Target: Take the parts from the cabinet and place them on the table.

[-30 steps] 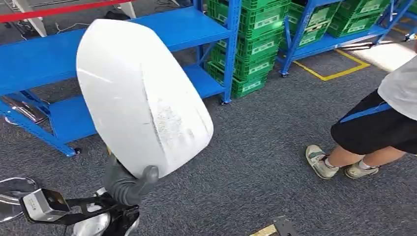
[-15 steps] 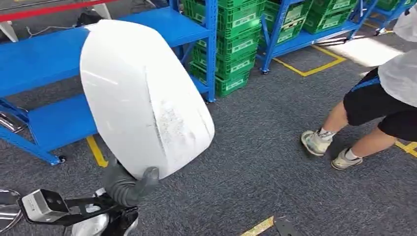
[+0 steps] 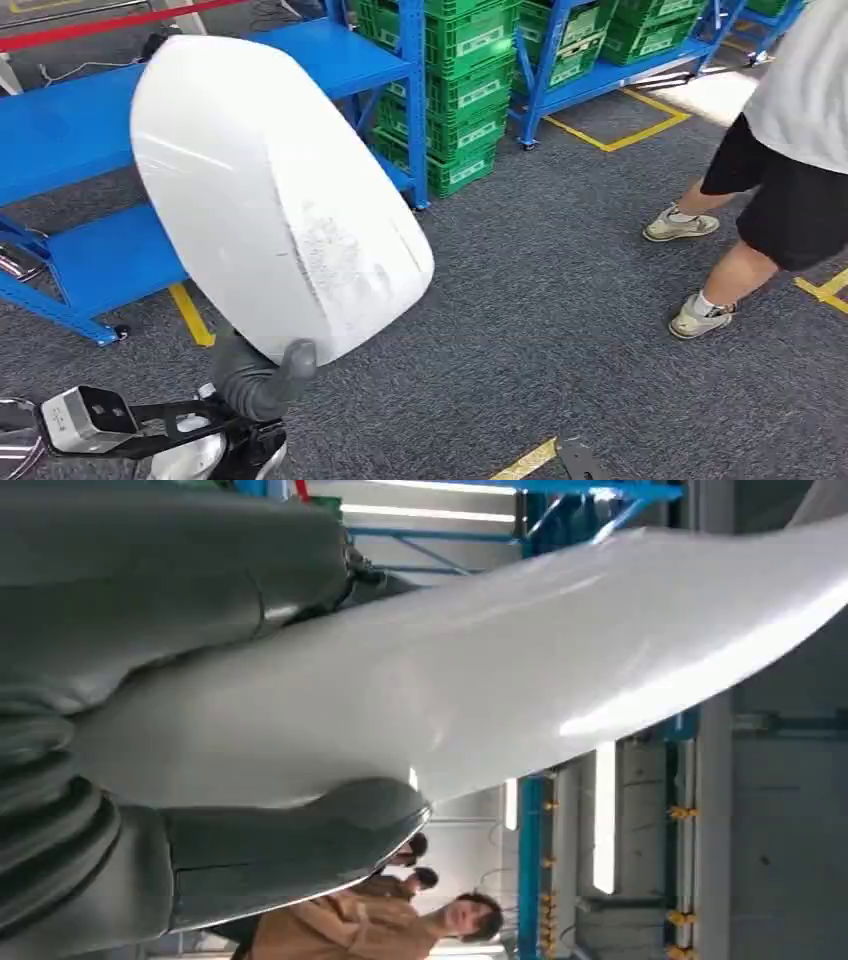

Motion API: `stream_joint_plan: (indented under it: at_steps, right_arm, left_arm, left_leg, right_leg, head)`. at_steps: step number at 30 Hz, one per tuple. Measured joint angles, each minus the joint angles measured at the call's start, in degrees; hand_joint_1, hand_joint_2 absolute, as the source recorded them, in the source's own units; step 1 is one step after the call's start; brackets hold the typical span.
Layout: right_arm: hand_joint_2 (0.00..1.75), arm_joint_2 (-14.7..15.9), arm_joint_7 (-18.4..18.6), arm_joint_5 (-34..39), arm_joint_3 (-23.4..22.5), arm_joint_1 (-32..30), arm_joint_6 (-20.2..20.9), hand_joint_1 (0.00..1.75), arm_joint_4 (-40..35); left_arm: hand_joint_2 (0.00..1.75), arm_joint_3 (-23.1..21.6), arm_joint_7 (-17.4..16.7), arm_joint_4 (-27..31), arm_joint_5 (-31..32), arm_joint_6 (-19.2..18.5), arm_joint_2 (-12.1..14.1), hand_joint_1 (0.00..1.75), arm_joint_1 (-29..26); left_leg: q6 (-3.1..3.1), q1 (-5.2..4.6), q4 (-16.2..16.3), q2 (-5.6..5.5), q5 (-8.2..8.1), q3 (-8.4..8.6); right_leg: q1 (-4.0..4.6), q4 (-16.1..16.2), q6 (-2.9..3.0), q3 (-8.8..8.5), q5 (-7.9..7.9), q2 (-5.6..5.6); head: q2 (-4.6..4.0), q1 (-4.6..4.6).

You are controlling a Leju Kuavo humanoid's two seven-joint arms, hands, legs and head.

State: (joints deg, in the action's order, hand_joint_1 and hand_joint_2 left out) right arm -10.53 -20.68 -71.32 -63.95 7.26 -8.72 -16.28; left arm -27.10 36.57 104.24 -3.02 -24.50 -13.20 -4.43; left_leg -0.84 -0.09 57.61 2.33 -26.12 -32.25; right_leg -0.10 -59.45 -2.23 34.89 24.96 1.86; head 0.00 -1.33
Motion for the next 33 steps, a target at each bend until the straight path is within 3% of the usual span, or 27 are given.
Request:
stream_joint_plan:
  at_steps: [2,3,5,6,7,8,9,11,12,13,15,16,18,21,22,23,24,26,27,28,29,30,32,33]
  right_arm:
    - [1.75,0.07,0.41,0.13,-0.04,-0.27,0.02,0.00,-0.02]
    - [1.75,0.07,0.41,0.11,-0.07,-0.35,0.02,0.00,-0.02]
    - [1.75,0.07,0.39,0.07,-0.09,-0.32,0.17,0.00,-0.02]
    - [1.75,0.07,0.39,0.04,-0.09,-0.35,0.20,0.00,-0.02]
    - [1.75,0.07,0.43,0.04,-0.09,-0.44,0.20,0.00,-0.02]
    - [1.75,0.07,0.48,0.04,-0.09,-0.55,0.20,0.00,-0.02]
    - [1.75,0.07,0.55,0.04,-0.09,-0.60,0.20,0.00,-0.02]
    - [1.75,0.07,0.55,0.04,-0.09,-0.55,0.17,0.00,-0.02]
    - [1.75,0.07,0.57,0.04,-0.09,-0.52,0.17,0.00,-0.02]
    - [1.75,0.07,0.57,0.04,-0.09,-0.43,0.15,0.00,-0.02]
    - [1.75,0.07,0.61,0.04,-0.09,-0.54,0.15,0.00,-0.02]
    - [1.75,0.07,0.61,0.04,-0.09,-0.62,0.15,0.00,-0.02]
    - [1.75,0.07,0.61,0.04,-0.09,-0.74,0.13,0.00,-0.02]
    - [1.75,0.07,0.61,0.07,-0.09,-0.74,0.13,0.00,-0.02]
    - [1.75,0.07,0.61,0.07,-0.09,-0.82,0.13,0.00,-0.02]
    - [1.75,0.07,0.61,0.11,-0.09,-0.86,0.13,0.00,-0.02]
    - [1.75,0.07,0.63,0.15,-0.09,-0.85,0.13,0.00,-0.02]
    - [1.75,0.09,0.59,0.13,-0.09,-0.80,0.09,0.00,-0.02]
    - [1.75,0.07,0.31,0.00,-0.09,-0.84,0.02,0.00,-0.02]
    - [1.75,-1.05,-0.27,-0.35,-0.09,-0.86,0.00,0.00,0.37]
    - [1.75,-0.57,-0.75,-0.59,-0.07,-0.76,-0.53,0.00,0.13]
    - [1.75,-0.57,-0.88,-0.83,-0.07,-0.84,-0.68,0.00,0.11]
    - [1.75,-0.70,-1.07,-0.85,-0.04,-0.80,-0.94,0.00,0.13]
    - [1.75,-0.66,-1.05,-0.92,-0.04,-0.81,-1.03,0.00,0.00]
  left_arm:
    - [1.75,-0.30,0.00,0.00,0.59,0.02,0.09,1.75,0.10]
    - [1.75,-0.39,0.00,0.00,0.83,0.11,0.18,1.75,0.17]
    - [1.75,-0.48,0.00,0.00,1.18,0.22,0.22,1.75,0.19]
    - [1.75,-0.50,0.02,0.00,1.20,0.24,0.24,1.75,0.20]
    - [1.75,-0.52,0.15,0.00,1.20,0.26,0.24,1.75,0.20]
    - [1.75,-0.52,0.28,0.00,1.22,0.28,0.24,1.75,0.21]
    - [1.75,-0.57,0.46,0.00,1.25,0.28,0.24,1.75,0.22]
    - [1.75,-0.66,0.70,0.00,1.33,0.31,0.24,1.75,0.25]
    - [1.75,-0.72,0.81,0.00,1.33,0.31,0.26,1.75,0.27]
    - [1.75,-0.79,0.85,0.00,1.33,0.31,0.26,1.75,0.33]
    - [1.75,-0.85,0.87,0.00,1.33,0.33,0.26,1.75,0.34]
    - [1.75,-0.85,0.90,0.00,1.33,0.33,0.26,1.75,0.34]
    - [1.75,-0.87,0.92,0.00,1.33,0.33,0.20,1.75,0.33]
    - [1.75,-0.90,0.96,0.00,1.33,0.33,0.20,1.75,0.39]
    - [1.75,-0.90,0.96,0.00,1.35,0.31,0.20,1.75,0.39]
    - [1.75,-0.87,0.96,0.00,1.35,0.31,0.20,1.75,0.39]
    - [1.75,-0.90,0.96,0.00,1.35,0.31,0.20,1.75,0.39]
    - [1.75,-0.90,1.01,0.00,1.35,0.28,0.20,1.75,0.39]
    - [1.75,-0.90,1.01,0.00,1.44,0.28,0.20,1.75,0.39]
    - [1.75,-0.87,1.09,0.02,1.71,0.28,0.20,1.75,0.44]
    - [1.75,-0.85,1.20,0.11,1.84,0.33,0.22,1.75,0.45]
    - [1.75,-0.87,1.22,0.11,1.88,0.37,0.31,1.75,0.44]
    - [1.75,-0.96,1.29,0.11,2.01,0.48,0.33,1.75,0.45]
    - [1.75,-0.96,1.33,0.15,2.03,0.52,0.33,1.75,0.49]
  left_leg:
    - [-0.83,0.23,0.62,0.33,-0.90,-0.10]
    - [-1.02,0.26,2.65,-0.57,-2.55,-0.87]
    - [-1.17,0.26,12.46,-1.51,-7.81,-5.50]
    - [-1.19,0.24,17.67,-1.78,-9.75,-8.24]
    - [-1.18,0.24,20.79,-1.80,-10.35,-10.07]
    - [-1.13,0.23,21.21,-1.80,-9.60,-10.57]
    - [-1.05,0.27,19.73,-1.81,-7.91,-10.03]
    - [-0.69,0.27,12.96,-1.81,-3.62,-6.84]
    - [-0.48,0.26,10.65,-1.85,-3.03,-5.71]
    - [-0.17,0.09,10.12,-1.86,-4.20,-5.93]
    - [0.68,-0.20,12.70,-1.94,-5.08,-7.54]
    - [1.04,-0.30,13.32,-1.98,-5.37,-7.97]
    - [1.67,-0.11,13.02,-1.93,-5.13,-7.61]
    - [2.35,-0.10,13.83,-1.80,-5.54,-8.06]
    - [2.33,-0.04,14.37,-1.79,-5.83,-8.29]
    - [2.03,0.09,14.82,-1.83,-6.13,-8.37]
    - [1.66,0.33,15.14,-1.88,-6.40,-8.33]
    - [0.30,1.36,16.20,-1.91,-7.25,-8.21]
    - [-0.66,1.40,17.00,-1.85,-7.88,-8.38]
    - [-1.14,1.18,18.57,-2.14,-8.46,-9.01]
    - [-1.52,0.94,18.54,-2.22,-8.30,-9.35]
    - [-1.96,0.80,18.25,-2.25,-8.14,-9.41]
    - [-2.94,0.88,18.22,-2.26,-8.14,-9.24]
    - [-3.01,0.95,18.67,-2.23,-8.76,-9.23]
  right_leg:
    - [-0.32,0.04,0.77,0.08,-0.22,-0.86]
    - [-0.27,-0.24,1.02,0.22,-0.07,-1.21]
    - [-0.20,-1.28,1.58,0.84,0.34,-1.77]
    - [-0.11,-2.11,1.76,1.34,0.68,-2.01]
    - [-0.09,-3.00,1.77,1.83,1.05,-2.23]
    - [-0.10,-3.99,1.71,2.28,1.52,-2.43]
    - [-0.14,-4.99,1.63,2.67,1.99,-2.61]
    - [-0.30,-7.24,1.23,3.43,3.06,-2.99]
    - [-0.27,-8.40,0.86,4.03,3.61,-3.11]
    - [0.01,-10.22,0.41,5.06,4.37,-3.25]
    - [-0.25,-11.96,-0.46,6.41,5.12,-3.16]
    - [-0.38,-12.64,-0.86,6.77,5.40,-3.12]
    - [-0.45,-15.79,-1.33,7.91,7.72,-2.62]
    - [-0.60,-26.47,-1.79,12.52,13.27,-2.54]
    - [-0.82,-29.76,-1.98,14.03,14.22,-2.46]
    - [-1.08,-30.46,-2.30,14.35,13.75,-2.42]
    - [-1.35,-29.13,-2.61,13.68,12.36,-2.39]
    - [-2.15,-22.57,-3.75,10.40,8.27,-2.11]
    - [-2.84,-19.82,-4.99,9.27,7.53,-1.79]
    - [-2.86,-18.09,-5.40,8.54,8.58,-2.25]
    - [-3.07,-18.91,-3.40,9.26,8.74,-2.47]
    - [-3.14,-19.07,-3.20,9.54,8.68,-2.48]
    - [-3.29,-19.43,-2.96,10.22,8.54,-2.74]
    - [-3.11,-19.24,-2.13,10.28,8.48,-2.94]
  head:
    - [0.00,-0.04]
    - [0.00,0.24]
    - [0.00,0.50]
    - [0.00,0.48]
    - [0.00,0.50]
    - [0.00,0.42]
    - [0.00,0.66]
    - [0.00,0.68]
    - [0.00,0.70]
    - [0.00,0.68]
    - [0.00,0.70]
    - [0.00,0.55]
    - [0.00,0.41]
    - [0.00,0.27]
    - [0.00,0.22]
    - [0.00,0.20]
    - [0.00,0.15]
    - [0.00,0.20]
    - [0.00,0.13]
    - [0.00,-1.32]
    - [0.00,-0.92]
    - [0.00,-0.02]
    - [0.00,0.29]
    - [0.00,0.68]
